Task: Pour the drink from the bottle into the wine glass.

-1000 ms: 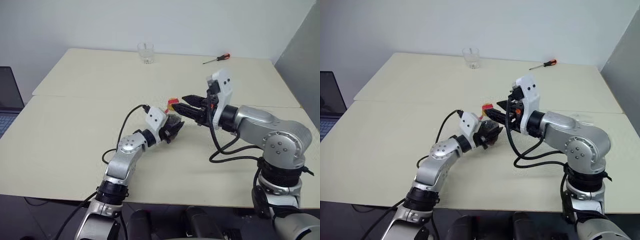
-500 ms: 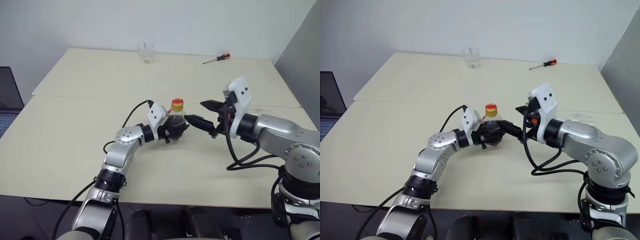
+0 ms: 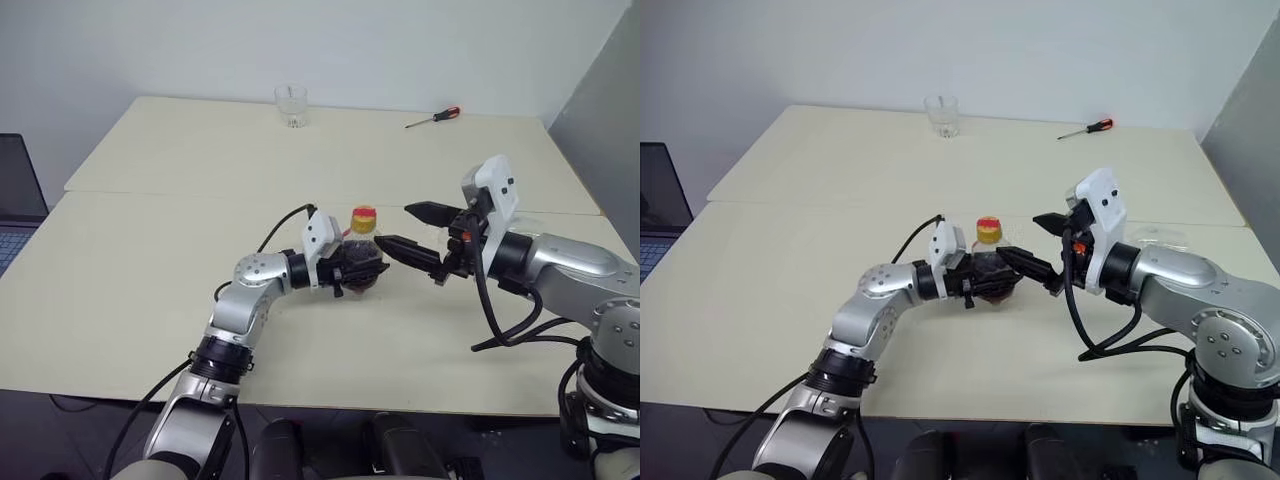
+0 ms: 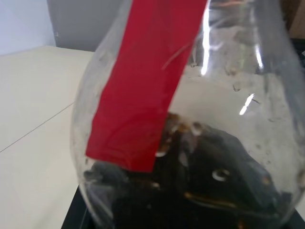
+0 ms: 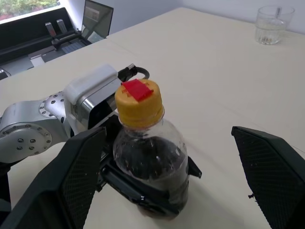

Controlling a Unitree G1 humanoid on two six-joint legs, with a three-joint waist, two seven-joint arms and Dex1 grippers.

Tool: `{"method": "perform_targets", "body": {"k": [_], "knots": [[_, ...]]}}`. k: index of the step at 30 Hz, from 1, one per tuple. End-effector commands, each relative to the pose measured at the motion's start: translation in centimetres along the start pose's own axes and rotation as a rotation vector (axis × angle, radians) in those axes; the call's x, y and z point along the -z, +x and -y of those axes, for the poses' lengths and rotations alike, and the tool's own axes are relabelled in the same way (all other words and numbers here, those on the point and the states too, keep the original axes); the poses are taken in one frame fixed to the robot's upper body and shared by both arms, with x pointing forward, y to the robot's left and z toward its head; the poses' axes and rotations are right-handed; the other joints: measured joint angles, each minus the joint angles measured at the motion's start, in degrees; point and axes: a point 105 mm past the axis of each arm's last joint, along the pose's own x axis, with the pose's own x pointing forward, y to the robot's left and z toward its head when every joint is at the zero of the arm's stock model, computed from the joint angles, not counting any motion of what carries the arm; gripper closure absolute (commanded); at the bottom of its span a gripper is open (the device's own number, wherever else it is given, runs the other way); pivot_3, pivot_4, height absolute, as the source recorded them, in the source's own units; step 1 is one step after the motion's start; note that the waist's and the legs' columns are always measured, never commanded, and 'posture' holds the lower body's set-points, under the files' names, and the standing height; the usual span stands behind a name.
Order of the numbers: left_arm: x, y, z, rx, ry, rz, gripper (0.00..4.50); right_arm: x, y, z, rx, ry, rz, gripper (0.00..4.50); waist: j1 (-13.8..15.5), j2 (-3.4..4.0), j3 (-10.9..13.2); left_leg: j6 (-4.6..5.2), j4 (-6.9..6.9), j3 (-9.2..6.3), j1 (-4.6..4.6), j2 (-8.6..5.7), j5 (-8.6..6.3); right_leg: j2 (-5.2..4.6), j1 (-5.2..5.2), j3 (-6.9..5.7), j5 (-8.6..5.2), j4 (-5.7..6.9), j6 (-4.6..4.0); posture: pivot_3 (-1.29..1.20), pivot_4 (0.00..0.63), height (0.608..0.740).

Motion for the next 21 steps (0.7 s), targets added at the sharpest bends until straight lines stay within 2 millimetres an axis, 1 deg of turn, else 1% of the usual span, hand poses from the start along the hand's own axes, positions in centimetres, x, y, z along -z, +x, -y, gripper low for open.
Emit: {"method": "perform_targets", "body": {"k": [1,7,17,20,21], "knots": [[-1.8,0.6,0.3,0.028,0.061,0.041,2.6,-1.3,0.3,-0.5,-0.01,-0.03,0.052,0.0,-0.01,0.0,0.0,0.0,0.0,0.0,0.0,0.0,0.0,0.0,0.0,0.0,0.0,0.0,0.0,0.0,0.15,0.74],[-1.4,0.4,0.0,0.008,0.065,0.032,2.61,-1.6,1.6,-1.2,-0.025,-0.006,0.076,0.0,0.0,0.0,0.0,0.0,0.0,0.0,0.0,0.02,0.0,0.01,-0.01,0.01,0.0,0.01,0.0,0.0,0.15,0.74],[-1.5,0.5,0.2,0.008,0.075,0.032,2.66,-1.0,2.0,-0.9,-0.015,0.023,0.069,0.0,0.05,0.0,0.0,0.0,0.02,0.01,-0.01,0.01,0.0,-0.02,0.0,0.01,0.0,0.0,0.0,0.0,0.15,0.74],[-1.5,0.5,0.2,0.006,0.077,0.031,2.66,-0.8,2.1,-0.9,-0.018,0.023,0.062,0.57,0.04,0.01,0.0,0.0,0.02,-0.01,-0.01,0.02,0.0,0.0,0.0,0.0,0.0,0.01,0.0,0.0,0.15,0.74],[-1.4,0.4,0.2,0.007,0.08,0.028,2.67,-0.8,2.2,-1.0,-0.02,0.024,0.061,0.91,0.03,0.0,0.0,0.0,0.02,-0.01,-0.01,0.02,0.0,0.0,0.0,0.01,0.0,0.01,0.0,0.0,0.15,0.74]]}}
